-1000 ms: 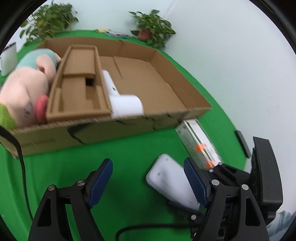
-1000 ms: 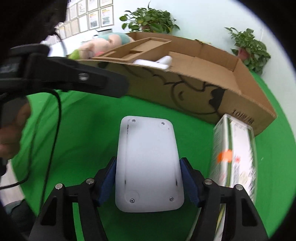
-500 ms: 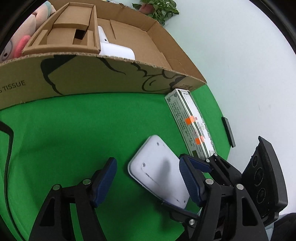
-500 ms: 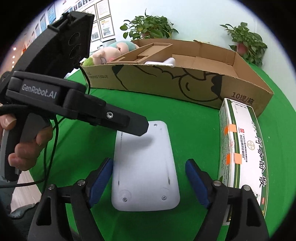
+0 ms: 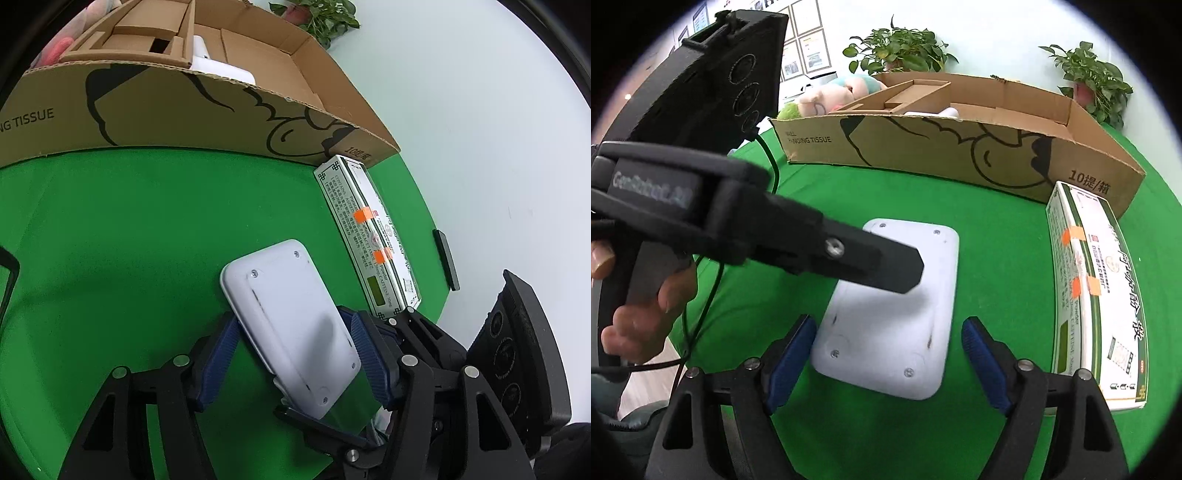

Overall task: Organize objects
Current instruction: 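Close the right gripper on the white rectangular device's edge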

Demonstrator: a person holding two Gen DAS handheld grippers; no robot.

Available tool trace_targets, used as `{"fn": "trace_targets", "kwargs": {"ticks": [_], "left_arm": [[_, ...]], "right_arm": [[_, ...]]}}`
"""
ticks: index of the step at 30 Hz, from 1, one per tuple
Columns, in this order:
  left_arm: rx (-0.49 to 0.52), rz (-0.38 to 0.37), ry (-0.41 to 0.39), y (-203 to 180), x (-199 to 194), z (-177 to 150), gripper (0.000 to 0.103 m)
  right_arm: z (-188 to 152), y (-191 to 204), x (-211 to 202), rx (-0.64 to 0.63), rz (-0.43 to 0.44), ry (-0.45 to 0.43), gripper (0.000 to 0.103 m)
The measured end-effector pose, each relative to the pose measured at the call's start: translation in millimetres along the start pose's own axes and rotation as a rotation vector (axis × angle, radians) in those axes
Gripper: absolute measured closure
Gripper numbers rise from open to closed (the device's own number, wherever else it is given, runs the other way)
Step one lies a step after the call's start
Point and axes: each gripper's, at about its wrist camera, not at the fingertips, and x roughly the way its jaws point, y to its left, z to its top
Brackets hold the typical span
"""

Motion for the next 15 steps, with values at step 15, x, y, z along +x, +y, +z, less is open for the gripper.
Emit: {"fn": "trace_targets", "kwargs": {"ticks": [15], "left_arm": [[0.022,0.083,-0.005,-7,-5,-13,0.069]], "right_arm": [[-4,11,1,-0.015,-0.095,0.008,0.032]]}}
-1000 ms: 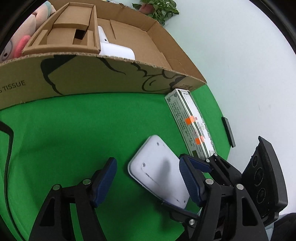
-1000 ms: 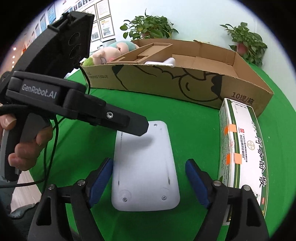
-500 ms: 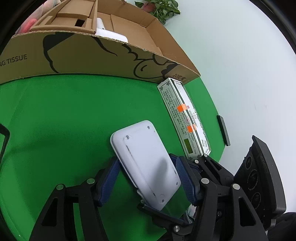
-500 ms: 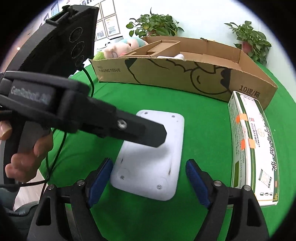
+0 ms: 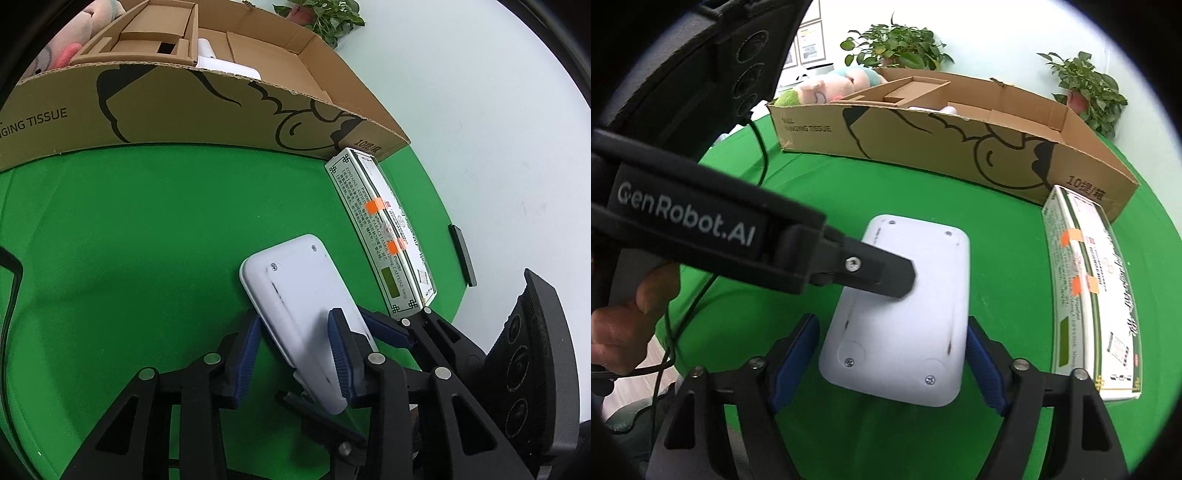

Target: Organize objects

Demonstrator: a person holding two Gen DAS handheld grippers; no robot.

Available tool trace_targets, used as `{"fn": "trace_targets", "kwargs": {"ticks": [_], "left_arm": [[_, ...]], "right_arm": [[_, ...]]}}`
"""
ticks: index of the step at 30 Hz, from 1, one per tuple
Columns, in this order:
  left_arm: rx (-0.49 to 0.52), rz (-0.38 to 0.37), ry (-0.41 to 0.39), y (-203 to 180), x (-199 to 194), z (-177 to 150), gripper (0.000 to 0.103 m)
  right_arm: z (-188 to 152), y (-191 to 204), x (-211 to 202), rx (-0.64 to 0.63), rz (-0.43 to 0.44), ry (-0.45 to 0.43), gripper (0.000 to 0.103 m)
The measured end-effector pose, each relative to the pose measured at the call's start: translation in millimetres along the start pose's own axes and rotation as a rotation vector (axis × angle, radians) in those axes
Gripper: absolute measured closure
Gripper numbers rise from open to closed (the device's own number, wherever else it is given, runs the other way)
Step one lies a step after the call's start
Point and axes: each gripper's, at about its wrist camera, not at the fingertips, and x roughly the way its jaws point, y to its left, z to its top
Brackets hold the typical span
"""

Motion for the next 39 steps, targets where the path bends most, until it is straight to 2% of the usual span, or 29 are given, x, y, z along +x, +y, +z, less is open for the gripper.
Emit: {"fn": "trace_targets", "kwargs": {"ticks": [3,7,13,29,39], "left_arm": [[-0.005,0.001,-0.013,-2,-3,-1,0.070],[0.003,0.009,-0.041,-8,-10,2,0.075],[0.029,0.020,-0.085,-20,-26,7,0.079],[0.132,0.035,-0.228,-66,-79,35,0.082],[0.155,0.034,-0.281,-78,-104,48,0.082]], "right_arm": [[2,-2,-3,0.018,-0.015,-0.018,0.035],[5,-5,-5,0.035,-0.015,-0.036,0.036],[14,-10,-12,0.064,-0.022,-0.071,0.036],[55,-13,-43,0.093,-0.092,-0.229,0.036],[72,-9,-55,0.086,-0.106,-0.282,0.036]]}}
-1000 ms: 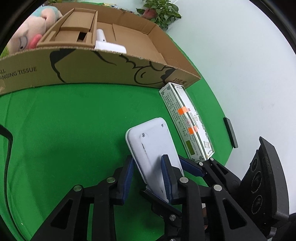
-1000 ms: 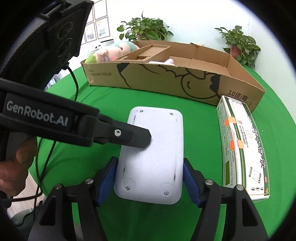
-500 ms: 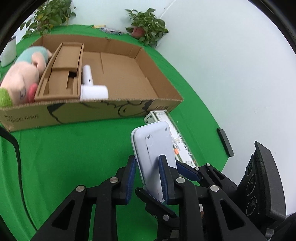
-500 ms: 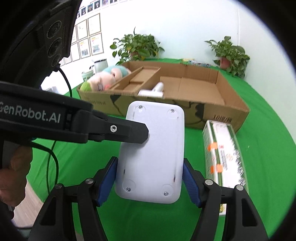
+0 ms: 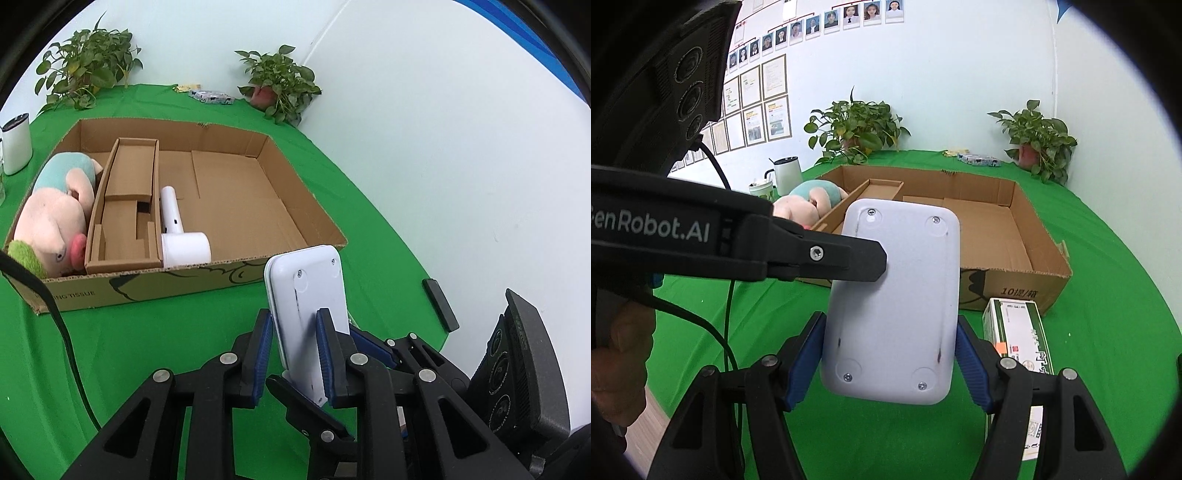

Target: Organize objects

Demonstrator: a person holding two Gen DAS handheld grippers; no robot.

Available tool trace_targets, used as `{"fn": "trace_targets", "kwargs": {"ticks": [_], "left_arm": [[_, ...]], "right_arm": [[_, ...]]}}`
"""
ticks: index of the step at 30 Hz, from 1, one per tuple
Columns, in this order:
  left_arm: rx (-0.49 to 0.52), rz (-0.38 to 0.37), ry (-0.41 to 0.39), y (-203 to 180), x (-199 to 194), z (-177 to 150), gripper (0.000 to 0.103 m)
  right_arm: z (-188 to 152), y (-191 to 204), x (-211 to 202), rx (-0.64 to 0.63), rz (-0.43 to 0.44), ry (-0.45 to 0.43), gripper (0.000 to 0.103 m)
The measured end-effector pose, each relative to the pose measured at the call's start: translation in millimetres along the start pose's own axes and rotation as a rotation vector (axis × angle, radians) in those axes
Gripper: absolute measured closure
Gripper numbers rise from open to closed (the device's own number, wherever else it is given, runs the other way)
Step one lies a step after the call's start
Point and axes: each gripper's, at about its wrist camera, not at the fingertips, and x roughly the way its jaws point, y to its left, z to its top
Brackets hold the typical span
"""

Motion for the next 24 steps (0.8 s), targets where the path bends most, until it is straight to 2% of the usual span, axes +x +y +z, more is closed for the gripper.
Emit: {"fn": "trace_targets", "kwargs": {"ticks": [10,24], "left_arm": [[0.036,-0.013,-0.053,-18,-9,40,0.083],[0.039,-0.005,-0.053,-22,-2,107,0.084]], "right_arm": [[36,-13,-3,-0.004,-0.030,-0.060,0.036],[81,-32,23,0.046,-0.036,-0.059,0.036]]}}
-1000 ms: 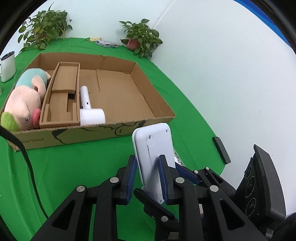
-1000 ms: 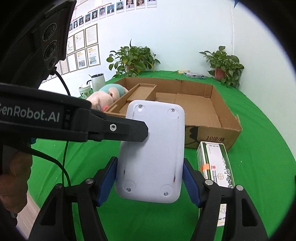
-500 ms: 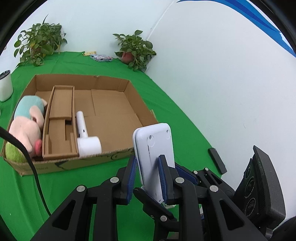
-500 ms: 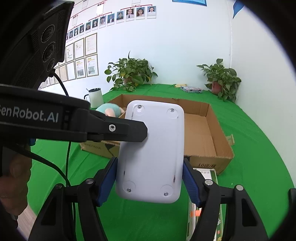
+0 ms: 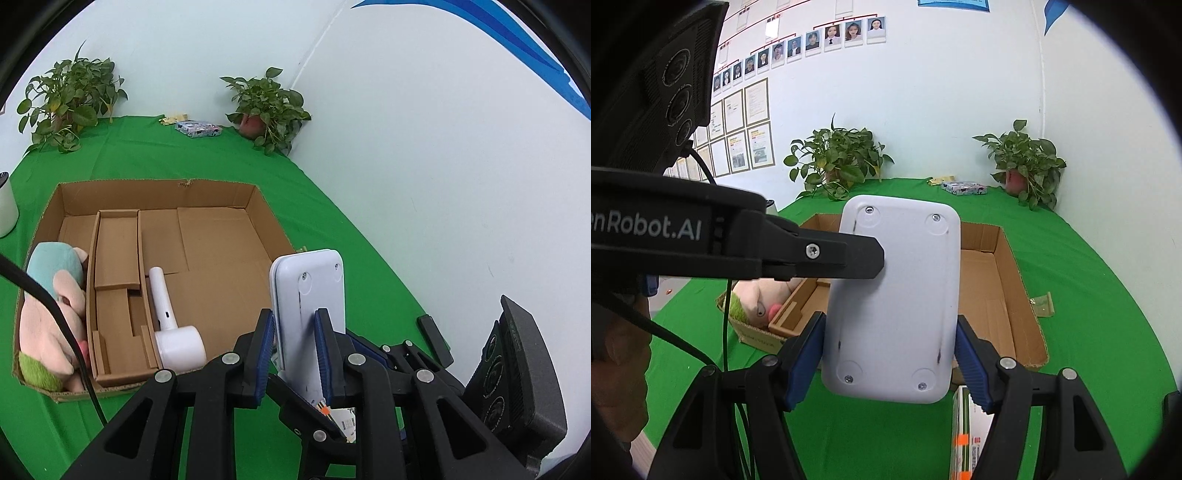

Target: Organize objects

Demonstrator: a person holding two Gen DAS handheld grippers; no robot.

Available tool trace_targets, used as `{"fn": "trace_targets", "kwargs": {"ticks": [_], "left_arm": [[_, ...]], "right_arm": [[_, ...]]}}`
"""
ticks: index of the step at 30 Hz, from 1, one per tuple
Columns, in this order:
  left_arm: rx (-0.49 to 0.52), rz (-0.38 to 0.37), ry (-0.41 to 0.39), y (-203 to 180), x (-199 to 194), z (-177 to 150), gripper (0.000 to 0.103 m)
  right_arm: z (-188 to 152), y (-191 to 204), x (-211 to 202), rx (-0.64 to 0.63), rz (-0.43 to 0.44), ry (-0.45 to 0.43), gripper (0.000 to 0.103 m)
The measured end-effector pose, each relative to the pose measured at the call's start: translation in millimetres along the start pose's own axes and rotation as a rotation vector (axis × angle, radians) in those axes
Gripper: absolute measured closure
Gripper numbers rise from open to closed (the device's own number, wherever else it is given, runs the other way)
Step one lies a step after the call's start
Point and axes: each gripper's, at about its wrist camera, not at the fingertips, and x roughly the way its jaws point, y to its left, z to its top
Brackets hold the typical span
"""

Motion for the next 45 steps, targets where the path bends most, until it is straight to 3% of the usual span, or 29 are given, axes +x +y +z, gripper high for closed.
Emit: {"fn": "trace_targets", "kwargs": {"ticks": [22,45], "left_arm": [[-0.065,0.027,0.085,47,67,37,0.084],[-0.170,0.090,0.265,110,168,26,0.084]], "right_arm": [[12,-19,64,0.040,0.046,0.123,0.036],[-20,-40,139,0.124,0.133,0.343,0.036]]}}
